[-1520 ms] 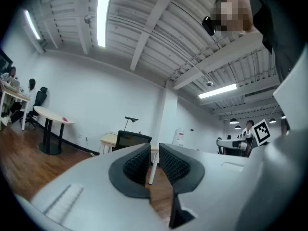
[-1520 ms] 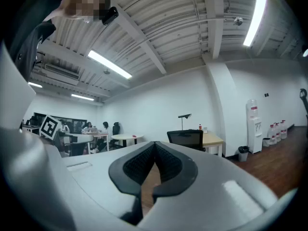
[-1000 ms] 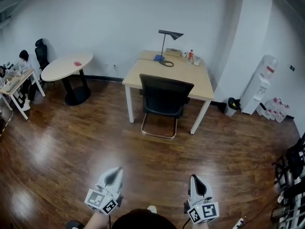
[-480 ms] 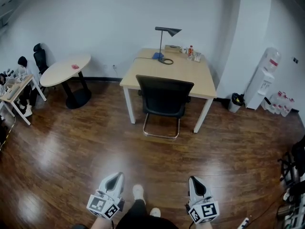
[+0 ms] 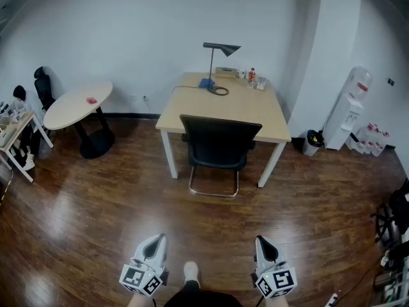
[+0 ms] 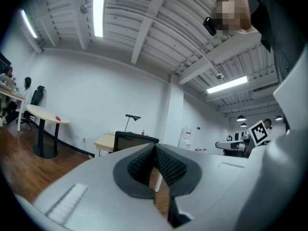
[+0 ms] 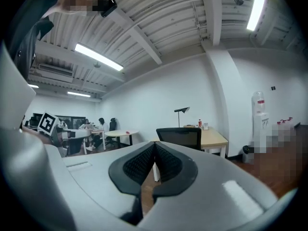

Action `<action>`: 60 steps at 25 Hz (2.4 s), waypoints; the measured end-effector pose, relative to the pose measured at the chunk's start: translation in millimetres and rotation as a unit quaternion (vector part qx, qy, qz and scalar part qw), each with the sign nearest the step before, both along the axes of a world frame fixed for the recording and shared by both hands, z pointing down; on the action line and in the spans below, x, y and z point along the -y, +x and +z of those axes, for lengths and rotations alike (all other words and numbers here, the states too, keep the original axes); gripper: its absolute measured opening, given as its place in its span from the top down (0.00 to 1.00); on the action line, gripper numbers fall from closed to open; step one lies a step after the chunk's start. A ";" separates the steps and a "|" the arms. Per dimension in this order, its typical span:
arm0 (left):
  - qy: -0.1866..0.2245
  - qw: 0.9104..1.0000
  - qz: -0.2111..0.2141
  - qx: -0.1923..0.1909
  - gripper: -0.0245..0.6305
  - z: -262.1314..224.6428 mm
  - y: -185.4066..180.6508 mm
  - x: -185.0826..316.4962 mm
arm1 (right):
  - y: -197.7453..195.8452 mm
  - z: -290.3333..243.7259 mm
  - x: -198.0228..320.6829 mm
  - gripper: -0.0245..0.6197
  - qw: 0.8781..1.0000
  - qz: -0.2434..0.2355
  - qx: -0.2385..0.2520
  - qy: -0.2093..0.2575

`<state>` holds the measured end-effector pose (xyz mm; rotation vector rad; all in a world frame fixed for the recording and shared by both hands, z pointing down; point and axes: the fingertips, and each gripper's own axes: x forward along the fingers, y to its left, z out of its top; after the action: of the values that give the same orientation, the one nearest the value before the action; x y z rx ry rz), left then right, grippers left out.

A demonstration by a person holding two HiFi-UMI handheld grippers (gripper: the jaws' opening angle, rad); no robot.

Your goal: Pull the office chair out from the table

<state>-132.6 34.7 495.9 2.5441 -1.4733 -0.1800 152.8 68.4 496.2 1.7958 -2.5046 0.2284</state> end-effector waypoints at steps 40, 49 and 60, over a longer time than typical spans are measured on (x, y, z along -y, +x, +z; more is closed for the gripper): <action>0.020 0.999 -0.002 0.036 0.96 -5.2 26.1 287.3 | 45.3 5.4 288.7 0.94 1.000 0.016 0.020 0.012; 0.052 0.997 0.005 0.055 0.96 -18.8 81.5 367.3 | 77.9 -0.5 368.4 0.94 0.999 -0.003 0.021 0.034; 0.050 0.998 -0.013 0.041 0.96 -28.9 116.3 429.7 | 116.3 -13.3 439.7 0.94 0.998 -0.048 -0.002 0.049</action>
<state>-16.3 -394.9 466.9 2.6420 -1.5660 -0.1592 269.1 -371.3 482.9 1.6993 -2.6338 0.0988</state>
